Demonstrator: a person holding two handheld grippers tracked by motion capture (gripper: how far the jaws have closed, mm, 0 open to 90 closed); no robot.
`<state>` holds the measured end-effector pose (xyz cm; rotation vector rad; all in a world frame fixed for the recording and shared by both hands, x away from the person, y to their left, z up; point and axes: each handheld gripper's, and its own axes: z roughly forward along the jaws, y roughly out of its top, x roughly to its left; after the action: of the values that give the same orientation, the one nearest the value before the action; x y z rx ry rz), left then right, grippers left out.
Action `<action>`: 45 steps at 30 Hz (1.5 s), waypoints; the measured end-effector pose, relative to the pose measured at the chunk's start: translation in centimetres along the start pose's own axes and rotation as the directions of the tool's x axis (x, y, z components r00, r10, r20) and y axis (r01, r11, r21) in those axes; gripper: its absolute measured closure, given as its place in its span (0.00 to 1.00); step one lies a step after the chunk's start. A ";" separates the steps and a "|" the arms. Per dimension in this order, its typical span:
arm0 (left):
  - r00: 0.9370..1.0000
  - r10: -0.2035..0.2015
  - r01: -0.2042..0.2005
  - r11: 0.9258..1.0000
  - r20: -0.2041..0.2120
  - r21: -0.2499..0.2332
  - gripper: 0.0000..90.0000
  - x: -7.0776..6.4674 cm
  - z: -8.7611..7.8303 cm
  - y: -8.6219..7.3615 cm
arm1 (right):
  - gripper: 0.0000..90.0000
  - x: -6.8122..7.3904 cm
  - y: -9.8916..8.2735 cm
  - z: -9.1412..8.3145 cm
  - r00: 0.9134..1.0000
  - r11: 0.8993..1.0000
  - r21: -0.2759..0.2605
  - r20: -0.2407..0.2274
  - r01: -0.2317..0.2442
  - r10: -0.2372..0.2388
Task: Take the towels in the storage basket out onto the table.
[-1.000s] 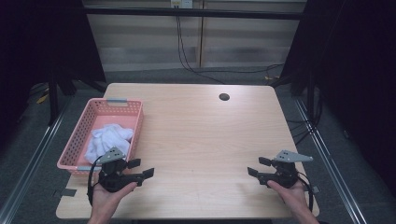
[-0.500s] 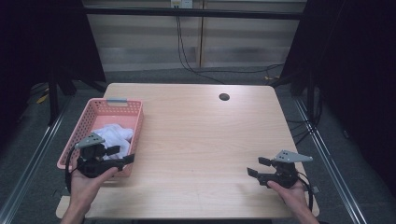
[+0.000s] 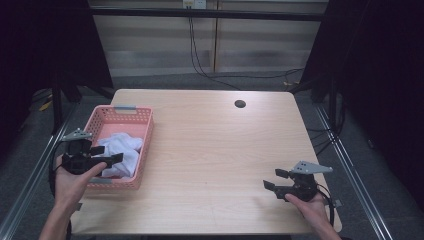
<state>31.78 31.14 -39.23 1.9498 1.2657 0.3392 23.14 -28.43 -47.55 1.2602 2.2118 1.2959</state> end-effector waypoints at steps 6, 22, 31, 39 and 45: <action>1.000 0.021 -0.020 0.999 -0.023 0.047 0.25 1.5 0.2 0.7 | 0.32 0.0 0.1 0.1 1.000 1.000 -0.001 -0.010 -0.002 0.002; 0.997 0.038 -0.023 0.978 -0.065 0.210 0.18 1.9 4.9 1.2 | 0.30 -0.1 0.1 0.0 1.000 1.000 -0.013 -0.021 -0.019 0.019; 0.992 0.051 -0.011 0.945 -0.116 0.327 0.08 3.0 6.8 1.0 | 0.29 0.0 0.3 0.1 1.000 1.000 -0.021 -0.022 -0.007 0.006; 0.995 -0.038 0.071 0.914 -0.089 0.400 0.00 4.2 7.9 1.0 | 0.30 0.2 0.3 0.2 0.999 1.000 -0.012 -0.040 -0.002 0.001; 0.996 -0.057 0.080 0.880 -0.064 0.468 0.00 4.8 9.2 1.2 | 0.30 0.2 0.3 0.2 0.999 1.000 -0.006 -0.049 0.002 -0.002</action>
<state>40.26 30.86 -45.35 2.3013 1.5544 0.0387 23.32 -28.07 -47.41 1.2366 2.2403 1.3446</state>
